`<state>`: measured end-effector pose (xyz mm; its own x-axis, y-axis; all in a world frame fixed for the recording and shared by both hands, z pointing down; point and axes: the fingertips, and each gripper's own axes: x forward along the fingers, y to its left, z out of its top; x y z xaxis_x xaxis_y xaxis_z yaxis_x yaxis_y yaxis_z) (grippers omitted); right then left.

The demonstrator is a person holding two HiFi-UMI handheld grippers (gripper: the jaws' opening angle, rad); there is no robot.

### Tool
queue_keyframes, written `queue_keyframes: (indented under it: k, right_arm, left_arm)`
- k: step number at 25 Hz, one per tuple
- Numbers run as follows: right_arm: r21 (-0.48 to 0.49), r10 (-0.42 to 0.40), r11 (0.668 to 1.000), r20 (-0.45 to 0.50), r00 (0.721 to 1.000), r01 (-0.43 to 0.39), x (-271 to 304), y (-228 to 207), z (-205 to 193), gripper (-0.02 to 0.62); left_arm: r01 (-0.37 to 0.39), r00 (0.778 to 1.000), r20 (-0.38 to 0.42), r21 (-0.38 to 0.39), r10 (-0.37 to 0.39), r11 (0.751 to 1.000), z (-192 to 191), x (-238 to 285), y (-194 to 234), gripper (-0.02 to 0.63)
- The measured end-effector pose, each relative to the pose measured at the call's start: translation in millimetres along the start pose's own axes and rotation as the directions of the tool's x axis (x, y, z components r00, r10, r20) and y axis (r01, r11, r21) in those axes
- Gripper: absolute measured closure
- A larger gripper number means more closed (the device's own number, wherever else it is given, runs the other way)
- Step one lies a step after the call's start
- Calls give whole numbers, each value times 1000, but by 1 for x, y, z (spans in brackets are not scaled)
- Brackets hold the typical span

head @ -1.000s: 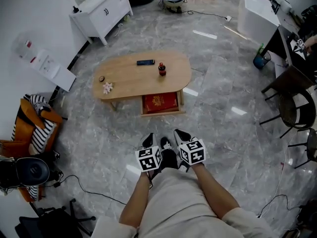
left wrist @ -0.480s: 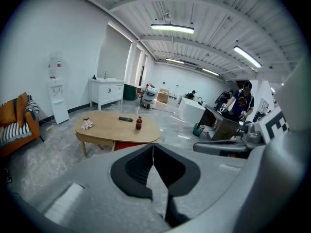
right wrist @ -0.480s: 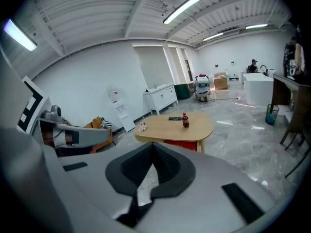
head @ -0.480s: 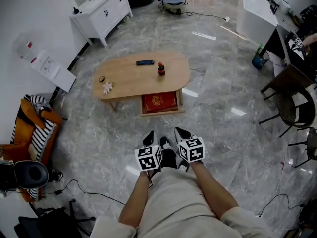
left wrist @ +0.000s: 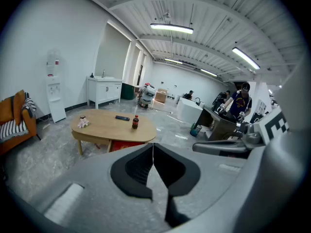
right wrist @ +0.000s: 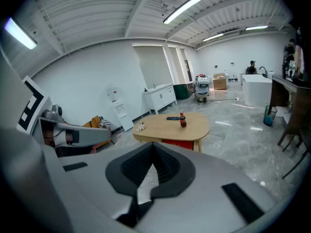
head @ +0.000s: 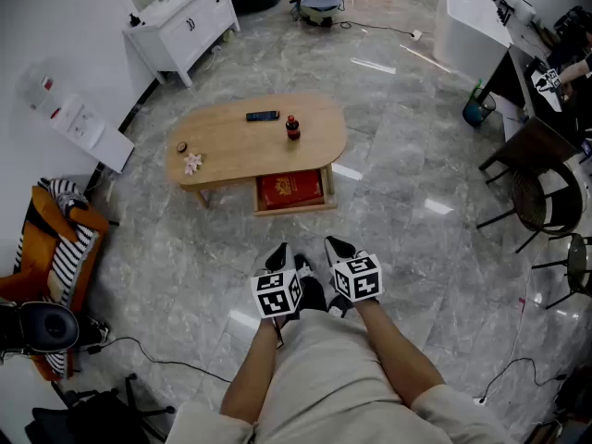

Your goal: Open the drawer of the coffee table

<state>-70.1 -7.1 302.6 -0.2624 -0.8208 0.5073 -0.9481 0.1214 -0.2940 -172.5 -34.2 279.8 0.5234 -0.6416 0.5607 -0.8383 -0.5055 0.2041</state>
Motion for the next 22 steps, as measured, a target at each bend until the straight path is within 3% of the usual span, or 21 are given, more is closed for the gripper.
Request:
queue_keyframes:
  k: [6,10,17,22]
  right_arm:
    - [7,-5,1000,5,1000,5,-1,-4,3,580]
    - [21,-6,1000,16,1000,6,-1,-8,5,580]
    - [31,-6,1000,30,1000,5,-6,-13,3,580]
    - [39,-3,999,32,999,2,-9,-16,3,580]
  left_arm:
    - [7,1000,-1,10,-7,1000,7,2,-2,594]
    - [53,998,13,-2,-53,999,11,3,-10,594]
    - [40,999,-1,31,-40,999,7,4,-14,594]
    - [74,997,-1,48,-74,996,7,5,-26,594]
